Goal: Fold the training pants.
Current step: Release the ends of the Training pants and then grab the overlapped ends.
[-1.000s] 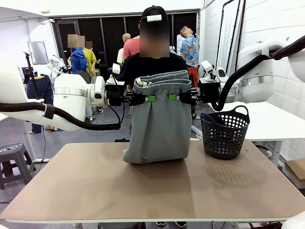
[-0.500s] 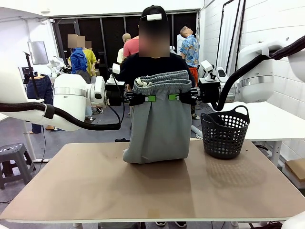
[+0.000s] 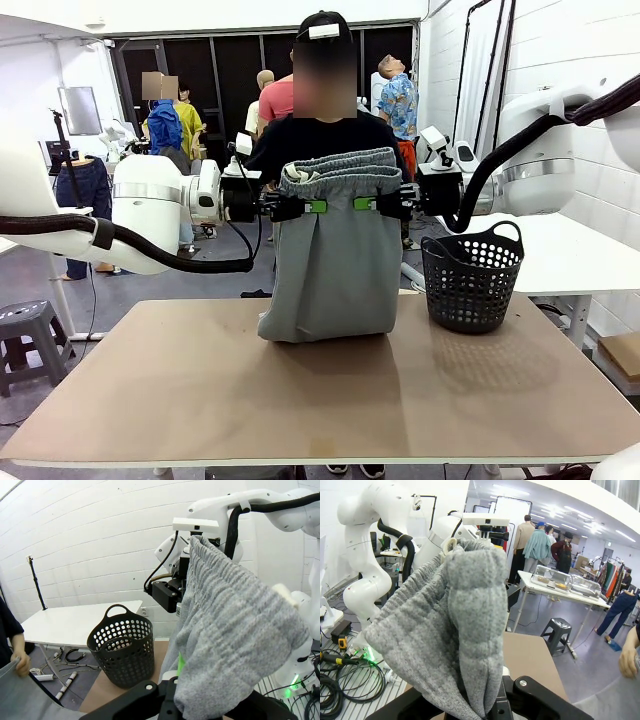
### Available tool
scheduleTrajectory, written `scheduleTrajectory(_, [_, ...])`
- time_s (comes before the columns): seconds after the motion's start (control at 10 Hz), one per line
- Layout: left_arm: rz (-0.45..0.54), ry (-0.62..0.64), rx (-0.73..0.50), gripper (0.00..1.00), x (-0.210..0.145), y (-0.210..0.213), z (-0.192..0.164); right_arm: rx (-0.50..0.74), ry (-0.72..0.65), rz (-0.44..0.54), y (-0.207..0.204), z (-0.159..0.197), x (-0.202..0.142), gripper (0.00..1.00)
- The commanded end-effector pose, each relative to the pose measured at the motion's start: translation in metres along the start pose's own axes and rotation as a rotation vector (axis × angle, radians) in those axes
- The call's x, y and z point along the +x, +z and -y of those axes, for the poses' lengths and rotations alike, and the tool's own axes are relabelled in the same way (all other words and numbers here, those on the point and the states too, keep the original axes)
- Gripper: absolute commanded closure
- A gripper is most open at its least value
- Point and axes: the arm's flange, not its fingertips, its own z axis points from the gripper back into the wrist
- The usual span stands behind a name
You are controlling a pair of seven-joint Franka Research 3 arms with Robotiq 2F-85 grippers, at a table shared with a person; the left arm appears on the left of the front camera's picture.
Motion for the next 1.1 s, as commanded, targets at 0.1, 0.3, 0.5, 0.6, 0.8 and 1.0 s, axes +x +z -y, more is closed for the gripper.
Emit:
scheduleTrajectory(0.1, [0.004,-0.01,-0.001,1.0,0.0038,-0.0003,0.0015,-0.004,0.007,0.02,-0.0001,-0.0053,0.001,1.0])
scheduleTrajectory(0.3, [0.004,-0.01,-0.001,1.0,0.0038,-0.0003,0.0015,-0.004,0.007,0.02,-0.0001,-0.0053,0.001,1.0])
scheduleTrajectory(0.5, [0.004,-0.01,-0.001,1.0,0.0038,-0.0003,0.0015,-0.004,0.007,0.02,-0.0001,-0.0053,0.001,1.0])
scheduleTrajectory(0.6, [0.004,-0.01,-0.001,1.0,0.0038,-0.0003,0.0015,-0.004,0.007,0.02,-0.0001,-0.0053,0.001,1.0])
scheduleTrajectory(0.8, [0.004,-0.01,-0.001,1.0,0.0038,-0.0003,0.0015,-0.004,0.007,0.02,-0.0001,-0.0053,0.001,1.0])
scheduleTrajectory(1.0, [0.004,-0.01,-0.001,1.0,0.0038,-0.0003,0.0015,-0.004,0.007,0.02,-0.0001,-0.0053,0.001,1.0])
